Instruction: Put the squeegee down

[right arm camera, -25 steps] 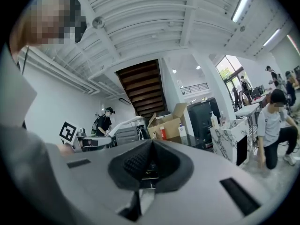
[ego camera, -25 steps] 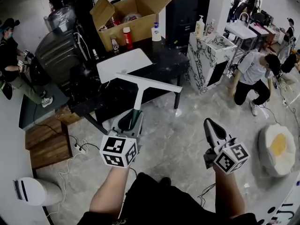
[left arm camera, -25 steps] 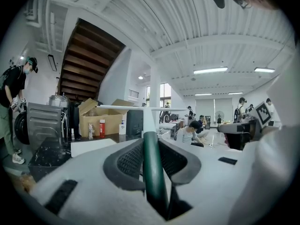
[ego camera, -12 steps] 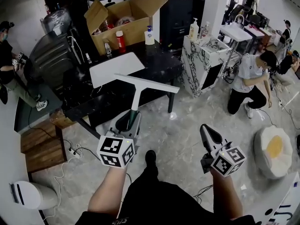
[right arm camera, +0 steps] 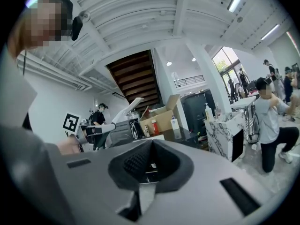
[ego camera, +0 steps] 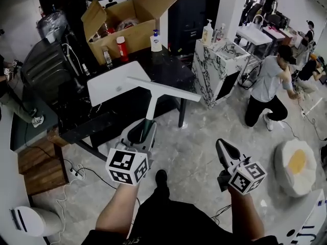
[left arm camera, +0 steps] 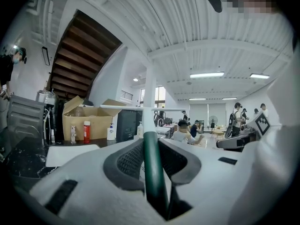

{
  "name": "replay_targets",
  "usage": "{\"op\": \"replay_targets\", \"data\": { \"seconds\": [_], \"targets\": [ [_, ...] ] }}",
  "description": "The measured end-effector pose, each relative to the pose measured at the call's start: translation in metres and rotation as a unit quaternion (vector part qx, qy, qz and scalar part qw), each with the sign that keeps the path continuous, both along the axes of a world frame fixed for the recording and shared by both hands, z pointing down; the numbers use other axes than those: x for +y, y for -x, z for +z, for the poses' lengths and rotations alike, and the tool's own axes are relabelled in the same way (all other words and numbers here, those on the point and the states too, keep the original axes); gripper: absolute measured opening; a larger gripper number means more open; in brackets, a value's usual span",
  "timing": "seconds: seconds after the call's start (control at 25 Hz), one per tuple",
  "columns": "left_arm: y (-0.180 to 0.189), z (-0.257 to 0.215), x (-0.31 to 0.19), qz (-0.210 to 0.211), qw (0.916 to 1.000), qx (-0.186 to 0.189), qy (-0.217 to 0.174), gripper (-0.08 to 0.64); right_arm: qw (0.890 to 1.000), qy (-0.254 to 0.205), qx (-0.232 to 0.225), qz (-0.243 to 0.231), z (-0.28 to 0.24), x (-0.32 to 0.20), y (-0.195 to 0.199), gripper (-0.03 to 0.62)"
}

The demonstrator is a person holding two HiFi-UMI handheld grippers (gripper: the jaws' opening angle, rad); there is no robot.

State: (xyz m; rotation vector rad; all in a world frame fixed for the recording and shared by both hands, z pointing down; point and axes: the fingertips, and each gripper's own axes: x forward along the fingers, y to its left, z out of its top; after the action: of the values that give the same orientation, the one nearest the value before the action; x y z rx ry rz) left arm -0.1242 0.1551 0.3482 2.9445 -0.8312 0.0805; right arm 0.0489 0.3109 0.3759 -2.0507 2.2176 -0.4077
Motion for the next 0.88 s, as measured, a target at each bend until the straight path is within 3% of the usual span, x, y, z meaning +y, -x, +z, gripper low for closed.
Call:
{"op": "replay_targets", "data": {
  "seconds": [0.6,0.88],
  "targets": [
    [-0.043,0.009,-0.176,0.011,0.9998,-0.008,0.011,0.103,1.000,0.023,-0.006,-0.017,0.010,-0.190,-0.024,0.006],
    [-0.043,0.004,-0.231,0.018,0.9998,-0.004,0.010,0.103,1.000,0.009,0.005,-0.006,-0.011,-0.243,-0.025,0.006]
  ]
}}
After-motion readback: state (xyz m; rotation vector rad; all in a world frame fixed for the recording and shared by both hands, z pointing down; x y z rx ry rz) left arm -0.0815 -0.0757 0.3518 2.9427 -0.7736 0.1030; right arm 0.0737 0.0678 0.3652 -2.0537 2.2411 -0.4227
